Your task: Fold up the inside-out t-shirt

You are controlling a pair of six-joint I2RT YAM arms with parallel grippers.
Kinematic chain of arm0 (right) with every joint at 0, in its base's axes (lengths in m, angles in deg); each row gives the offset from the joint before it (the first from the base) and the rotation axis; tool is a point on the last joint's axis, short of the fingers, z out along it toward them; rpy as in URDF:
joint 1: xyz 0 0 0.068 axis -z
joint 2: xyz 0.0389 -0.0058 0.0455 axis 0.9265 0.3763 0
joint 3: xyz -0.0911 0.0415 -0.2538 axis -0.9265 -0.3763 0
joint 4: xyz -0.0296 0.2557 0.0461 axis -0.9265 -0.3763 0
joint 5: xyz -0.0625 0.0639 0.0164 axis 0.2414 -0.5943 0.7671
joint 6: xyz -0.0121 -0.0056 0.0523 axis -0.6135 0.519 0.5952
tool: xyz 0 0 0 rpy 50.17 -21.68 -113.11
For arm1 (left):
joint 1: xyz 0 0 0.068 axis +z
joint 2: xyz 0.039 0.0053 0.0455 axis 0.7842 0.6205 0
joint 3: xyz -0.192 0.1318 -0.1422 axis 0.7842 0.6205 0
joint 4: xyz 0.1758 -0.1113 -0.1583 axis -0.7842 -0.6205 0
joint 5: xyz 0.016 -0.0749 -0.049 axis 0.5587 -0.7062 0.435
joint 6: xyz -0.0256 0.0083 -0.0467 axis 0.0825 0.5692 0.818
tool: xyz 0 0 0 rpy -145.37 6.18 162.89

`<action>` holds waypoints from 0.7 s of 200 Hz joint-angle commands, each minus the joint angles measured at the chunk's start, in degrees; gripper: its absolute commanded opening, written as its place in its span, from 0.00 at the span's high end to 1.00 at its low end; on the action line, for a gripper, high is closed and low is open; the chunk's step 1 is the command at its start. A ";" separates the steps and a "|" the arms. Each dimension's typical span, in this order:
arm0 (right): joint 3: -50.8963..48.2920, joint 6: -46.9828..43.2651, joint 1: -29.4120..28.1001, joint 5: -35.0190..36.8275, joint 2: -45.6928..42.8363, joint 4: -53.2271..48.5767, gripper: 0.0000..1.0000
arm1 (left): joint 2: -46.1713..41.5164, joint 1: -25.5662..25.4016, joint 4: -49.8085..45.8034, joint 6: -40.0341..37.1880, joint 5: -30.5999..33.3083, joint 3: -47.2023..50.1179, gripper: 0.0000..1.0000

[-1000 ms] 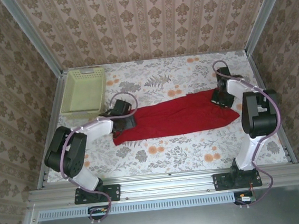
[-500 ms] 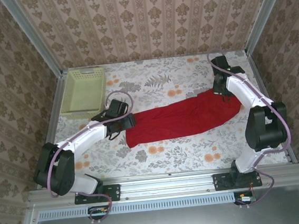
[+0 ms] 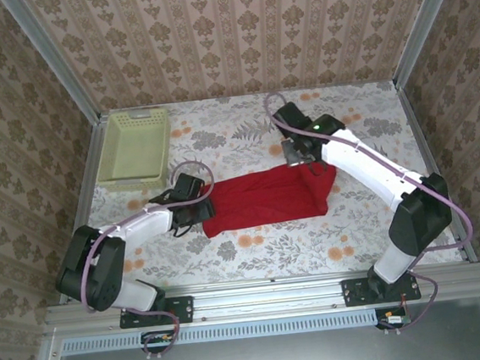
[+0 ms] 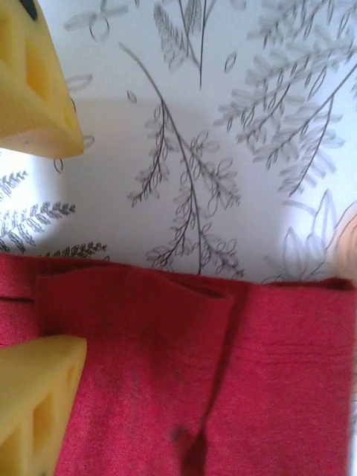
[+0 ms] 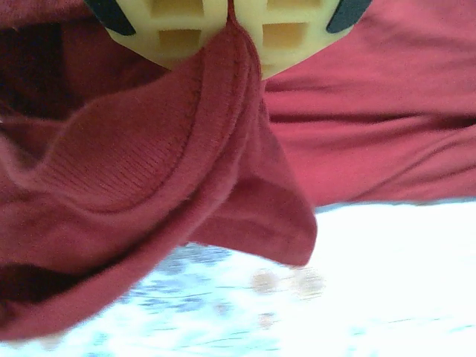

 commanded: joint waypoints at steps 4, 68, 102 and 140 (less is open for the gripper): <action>3.29 4.73 -4.10 -10.54 4.19 -0.50 1.00 | 2.04 0.13 7.68 0.45 -5.11 2.54 0.41; 11.77 14.87 -11.30 -23.06 14.79 6.46 1.00 | 4.12 -3.95 10.41 1.63 -4.48 4.16 0.49; 15.17 18.58 -13.16 -23.15 17.45 8.09 1.00 | 2.18 -4.78 11.69 2.43 -3.97 6.28 0.51; 18.29 20.58 -14.65 -21.87 19.42 8.21 1.00 | 1.05 -5.05 13.04 3.40 -3.69 7.96 0.51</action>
